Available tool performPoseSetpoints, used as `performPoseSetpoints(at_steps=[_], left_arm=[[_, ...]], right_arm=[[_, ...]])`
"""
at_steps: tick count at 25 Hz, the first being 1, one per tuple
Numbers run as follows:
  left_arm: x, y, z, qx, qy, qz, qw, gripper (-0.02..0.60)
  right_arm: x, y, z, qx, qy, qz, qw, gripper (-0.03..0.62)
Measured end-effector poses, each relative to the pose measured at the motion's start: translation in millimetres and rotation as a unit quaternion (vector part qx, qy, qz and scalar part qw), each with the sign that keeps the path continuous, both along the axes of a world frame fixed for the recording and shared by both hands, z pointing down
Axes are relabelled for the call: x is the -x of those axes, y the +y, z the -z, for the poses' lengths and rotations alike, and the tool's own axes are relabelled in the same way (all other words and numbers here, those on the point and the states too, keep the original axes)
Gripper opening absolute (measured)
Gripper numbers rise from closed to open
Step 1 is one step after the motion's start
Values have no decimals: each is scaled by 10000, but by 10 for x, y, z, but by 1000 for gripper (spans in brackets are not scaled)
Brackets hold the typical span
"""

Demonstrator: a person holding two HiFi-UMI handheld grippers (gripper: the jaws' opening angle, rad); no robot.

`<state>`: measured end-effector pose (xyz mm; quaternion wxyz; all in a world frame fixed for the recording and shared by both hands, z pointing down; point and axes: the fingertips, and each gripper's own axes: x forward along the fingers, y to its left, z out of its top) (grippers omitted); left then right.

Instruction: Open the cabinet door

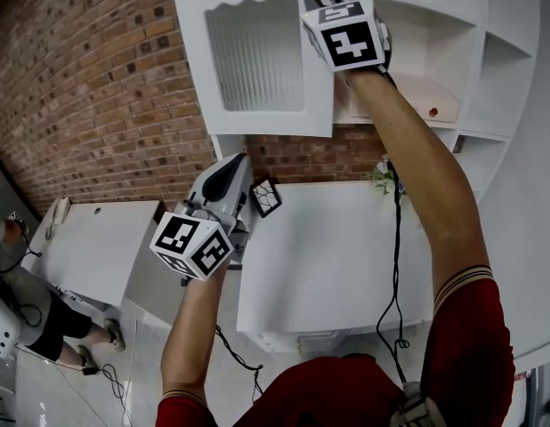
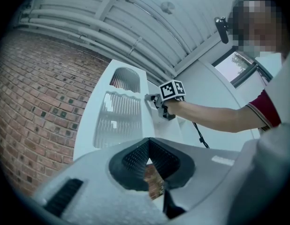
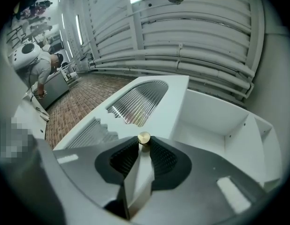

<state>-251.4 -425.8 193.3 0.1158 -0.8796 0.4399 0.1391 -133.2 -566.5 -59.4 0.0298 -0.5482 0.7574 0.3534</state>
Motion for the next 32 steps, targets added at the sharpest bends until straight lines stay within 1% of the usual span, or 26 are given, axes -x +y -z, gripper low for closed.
performPoseSetpoints(at_steps=[5, 13, 17, 20, 25, 28, 32], left_arm=[[-74, 76, 3, 18, 6, -160, 9999, 0], [-138, 395, 59, 25, -49, -464, 9989, 0], [-170, 561, 80, 8, -83, -551, 9984, 0], [-196, 659, 99, -11, -48, -495, 9988, 0], [-312, 809, 184, -101, -43, -293, 9995, 0], [-369, 918, 221, -155, -39, -140, 9998, 0], [-425, 1064, 180, -127, -47, -43, 9999, 0]], right_arm=[[89, 216, 22, -10, 5, -70, 10000, 83], [167, 565, 52, -43, 92, -440, 9990, 86], [241, 775, 85, -87, 113, -447, 9989, 87], [294, 912, 85, -131, 142, -340, 9992, 87], [347, 1110, 58, -226, 364, -214, 9989, 86], [395, 1179, 72, -200, 363, -108, 9991, 84], [418, 1209, 46, -143, 332, -108, 9993, 84]])
